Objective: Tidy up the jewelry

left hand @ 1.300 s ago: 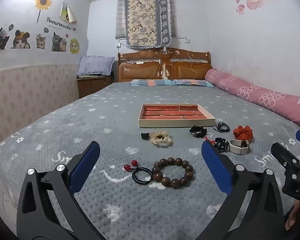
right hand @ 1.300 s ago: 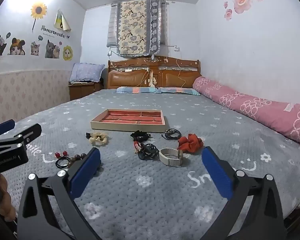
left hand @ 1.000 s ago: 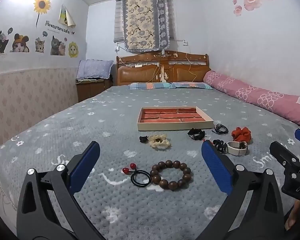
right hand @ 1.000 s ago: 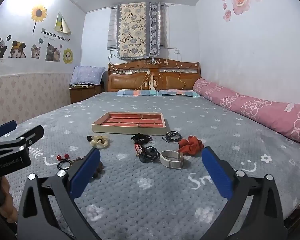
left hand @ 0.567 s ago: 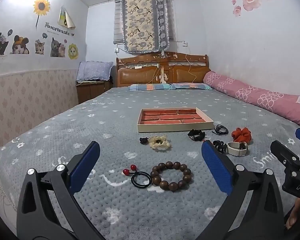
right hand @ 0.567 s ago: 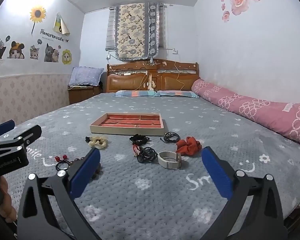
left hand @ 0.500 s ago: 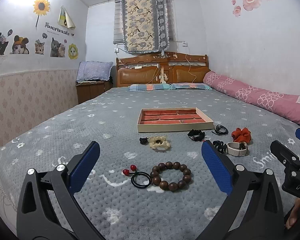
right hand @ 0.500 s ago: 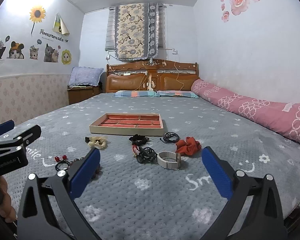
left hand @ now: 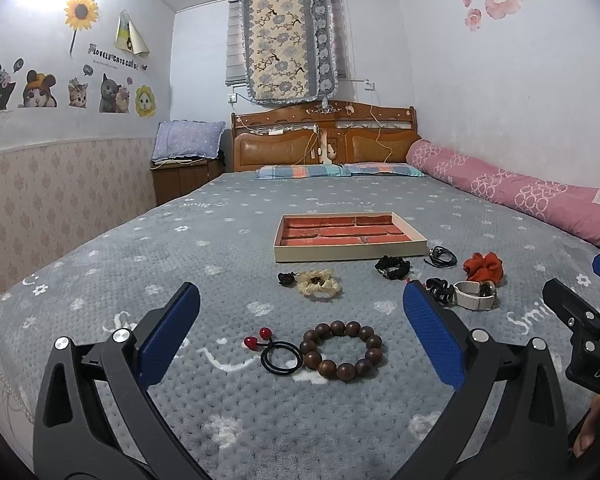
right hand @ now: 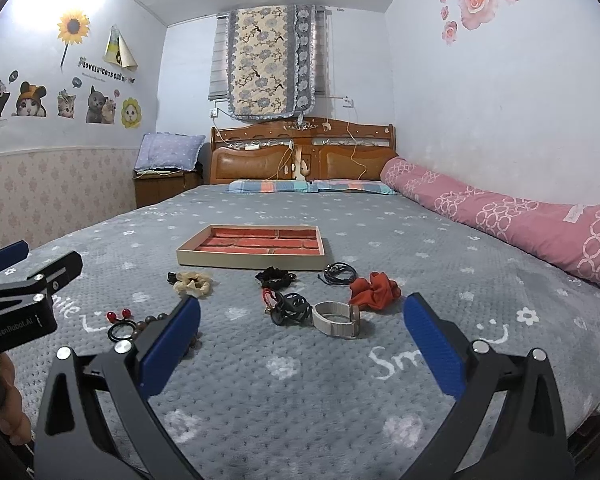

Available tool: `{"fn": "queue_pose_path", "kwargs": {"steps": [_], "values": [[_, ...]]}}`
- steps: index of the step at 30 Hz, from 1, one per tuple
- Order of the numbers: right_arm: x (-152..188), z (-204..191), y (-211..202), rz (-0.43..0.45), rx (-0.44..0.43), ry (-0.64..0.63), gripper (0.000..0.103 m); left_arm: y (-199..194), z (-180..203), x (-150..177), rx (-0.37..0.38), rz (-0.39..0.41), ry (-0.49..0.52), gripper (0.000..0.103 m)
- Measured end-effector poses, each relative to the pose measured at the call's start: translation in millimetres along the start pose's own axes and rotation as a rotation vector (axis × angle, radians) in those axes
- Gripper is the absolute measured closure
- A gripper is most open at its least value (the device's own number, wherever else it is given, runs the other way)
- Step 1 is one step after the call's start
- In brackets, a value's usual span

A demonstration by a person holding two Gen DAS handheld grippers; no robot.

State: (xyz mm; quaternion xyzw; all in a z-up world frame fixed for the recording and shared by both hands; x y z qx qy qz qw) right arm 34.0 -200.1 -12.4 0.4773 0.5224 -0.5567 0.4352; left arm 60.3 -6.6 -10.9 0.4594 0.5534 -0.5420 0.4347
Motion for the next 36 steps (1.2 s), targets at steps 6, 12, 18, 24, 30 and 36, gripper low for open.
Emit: {"fn": "queue_pose_path", "kwargs": {"steps": [6, 12, 18, 24, 30, 36], "values": [[2.1, -0.5, 3.0, -0.003, 0.003, 0.004, 0.004, 1.9, 1.7, 2.0, -0.002, 0.002, 0.001, 0.005], [1.9, 0.5, 2.7, -0.001, 0.003, 0.004, 0.004, 4.4, 3.9, 3.7, -0.006, -0.002, 0.012, 0.005], [1.8, -0.3, 2.5, -0.002, 0.005, 0.005, 0.004, 4.2, 4.9, 3.9, -0.005, 0.0, 0.011, 0.005], [1.7, 4.0, 2.2, -0.006, 0.009, 0.012, 0.004, 3.3, 5.3, 3.5, -0.005, 0.001, 0.011, 0.005], [-0.4, 2.8, 1.1, 0.0, 0.014, 0.008, 0.004, 3.3, 6.2, 4.0, -0.004, 0.0, 0.012, 0.005], [-0.3, 2.7, 1.3, -0.003, 0.013, 0.01, 0.004, 2.5, 9.5, 2.7, -0.002, 0.002, 0.016, 0.005]]}}
Point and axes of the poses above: each gripper's, at about its wrist camera, not at the fingertips, and y roughly the way its jaws point, z to its right, x to its underside, the point moved 7 cm from there along y, roughly the way its jaws point, and after that the axes turned 4 degrees about z, right-handed, at the moved point
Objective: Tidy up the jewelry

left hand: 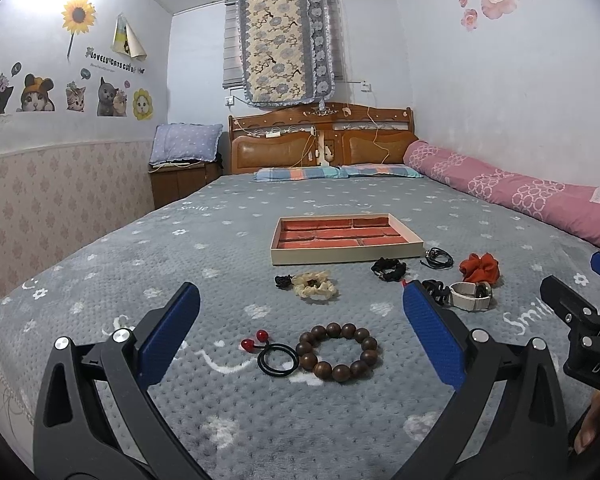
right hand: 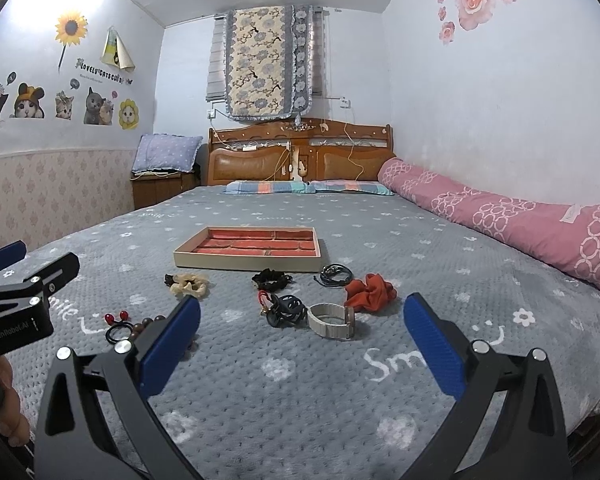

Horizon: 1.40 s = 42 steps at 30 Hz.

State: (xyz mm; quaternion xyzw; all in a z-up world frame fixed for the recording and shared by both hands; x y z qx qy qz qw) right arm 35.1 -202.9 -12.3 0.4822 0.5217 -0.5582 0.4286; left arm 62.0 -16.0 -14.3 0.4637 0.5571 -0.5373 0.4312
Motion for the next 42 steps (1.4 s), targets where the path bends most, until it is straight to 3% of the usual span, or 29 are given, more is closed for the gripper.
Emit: {"fn": "queue_pose_path", "kwargs": {"steps": [29, 42], "values": [[3, 0, 5, -0.005, 0.006, 0.001, 0.004, -1, 0, -5, 0.004, 0.012, 0.002, 0.005], [-5, -2, 17, 0.01, -0.003, -0.006, 0.004, 17, -1, -10, 0.023, -0.004, 0.003, 0.005]]}}
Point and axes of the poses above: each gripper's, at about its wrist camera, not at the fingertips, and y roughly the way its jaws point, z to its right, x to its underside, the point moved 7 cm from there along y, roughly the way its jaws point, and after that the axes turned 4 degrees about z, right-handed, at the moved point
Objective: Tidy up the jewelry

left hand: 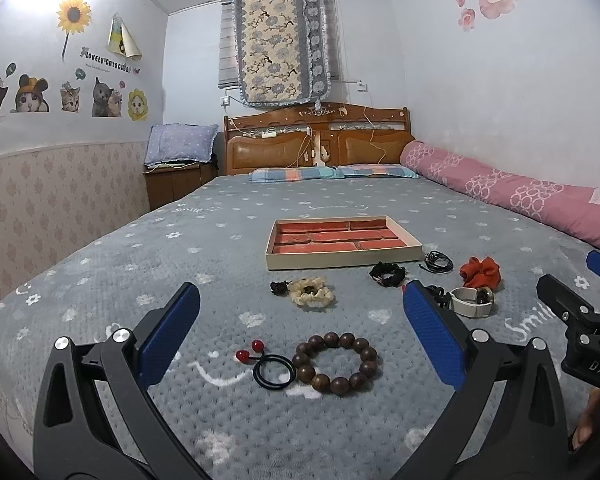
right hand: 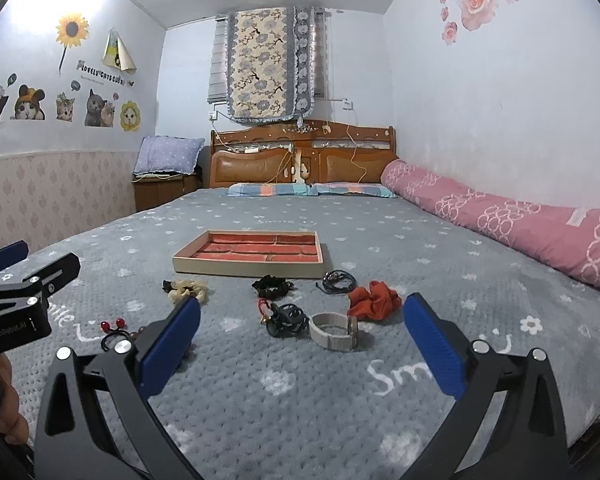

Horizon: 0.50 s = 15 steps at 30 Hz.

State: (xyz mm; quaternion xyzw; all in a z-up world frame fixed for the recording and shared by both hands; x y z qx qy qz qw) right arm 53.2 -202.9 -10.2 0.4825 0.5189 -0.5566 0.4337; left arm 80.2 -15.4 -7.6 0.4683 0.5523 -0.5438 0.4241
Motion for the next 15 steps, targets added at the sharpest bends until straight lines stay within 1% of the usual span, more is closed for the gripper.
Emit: {"fn": "queue_pose_path", "kwargs": {"steps": [2, 4, 6, 8, 11, 15], "values": [[-4, 0, 6, 0.004, 0.001, -0.002, 0.004, 5, 1, -3, -0.001, -0.004, 0.011, 0.005], [-5, 0, 14, -0.01, 0.006, 0.006, 0.004, 10, 5, -6, 0.026, -0.005, 0.02, 0.005], [-4, 2, 26, -0.041, 0.007, 0.02, 0.004, 15, 7, -8, 0.018, -0.014, 0.03, 0.005], [-5, 3, 32, -0.046, 0.013, 0.019, 0.004, 23, 9, -8, 0.024, -0.028, 0.038, 0.005], [-10, 2, 41, -0.044, 0.032, -0.024, 0.004, 36, 8, -7, 0.027, -0.054, 0.028, 0.005], [-16, -4, 51, -0.037, 0.04, -0.069, 0.004, 56, 0, -4, 0.002, -0.106, 0.002, 0.005]]}}
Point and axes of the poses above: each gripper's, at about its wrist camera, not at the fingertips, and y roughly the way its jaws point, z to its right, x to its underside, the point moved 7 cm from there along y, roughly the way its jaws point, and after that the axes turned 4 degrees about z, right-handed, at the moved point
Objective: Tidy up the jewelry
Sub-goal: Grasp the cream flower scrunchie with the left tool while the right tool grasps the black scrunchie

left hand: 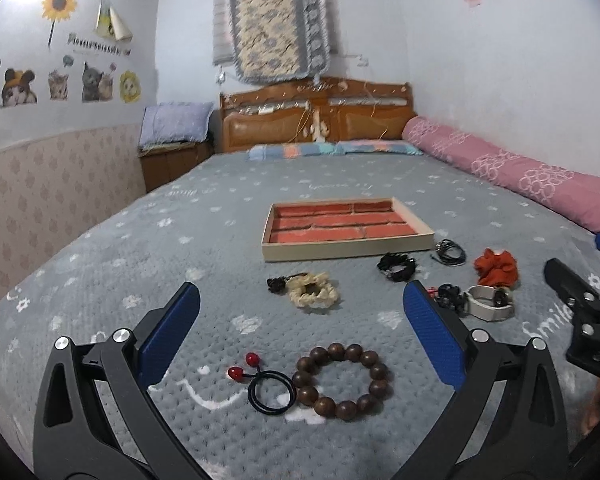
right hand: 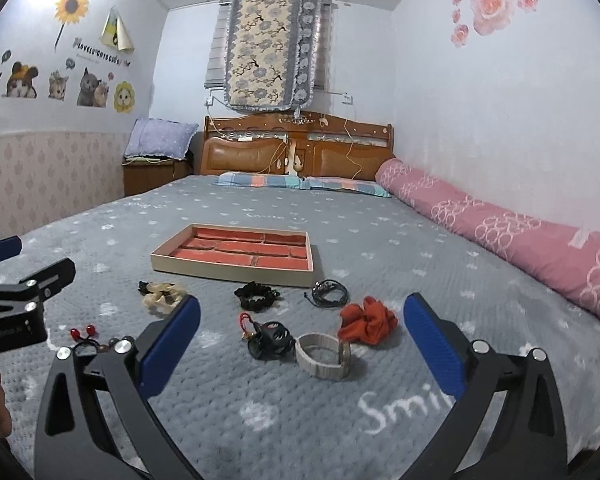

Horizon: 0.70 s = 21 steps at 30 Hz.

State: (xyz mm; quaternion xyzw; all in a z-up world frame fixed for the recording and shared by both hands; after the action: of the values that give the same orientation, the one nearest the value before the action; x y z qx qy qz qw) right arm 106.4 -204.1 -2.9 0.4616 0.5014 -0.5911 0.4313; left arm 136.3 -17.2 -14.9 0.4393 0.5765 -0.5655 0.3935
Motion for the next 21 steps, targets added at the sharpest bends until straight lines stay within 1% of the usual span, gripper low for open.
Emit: {"fn": "queue_pose_path", "kwargs": {"steps": [3, 6, 11, 15, 18, 21], "values": [[-1, -1, 7, -0.004, 0.001, -0.008, 0.004, 13, -4, 0, -0.009, -0.028, -0.013, 0.005], [0, 0, 16, -0.025, -0.012, 0.012, 0.004, 24, -5, 0, -0.009, -0.045, -0.013, 0.005], [4, 8, 33, -0.054, -0.008, 0.047, 0.004, 43, -2, 2, 0.018, -0.081, -0.018, 0.005], [12, 9, 50, -0.083, -0.002, 0.04, 0.004, 58, 0, 4, 0.032, -0.12, -0.018, 0.005], [15, 9, 62, -0.096, -0.013, 0.038, 0.004, 72, 0, 8, 0.045, -0.152, -0.024, 0.005], [19, 10, 75, -0.107, -0.016, 0.043, 0.004, 82, -1, 12, 0.026, -0.172, -0.012, 0.005]]}}
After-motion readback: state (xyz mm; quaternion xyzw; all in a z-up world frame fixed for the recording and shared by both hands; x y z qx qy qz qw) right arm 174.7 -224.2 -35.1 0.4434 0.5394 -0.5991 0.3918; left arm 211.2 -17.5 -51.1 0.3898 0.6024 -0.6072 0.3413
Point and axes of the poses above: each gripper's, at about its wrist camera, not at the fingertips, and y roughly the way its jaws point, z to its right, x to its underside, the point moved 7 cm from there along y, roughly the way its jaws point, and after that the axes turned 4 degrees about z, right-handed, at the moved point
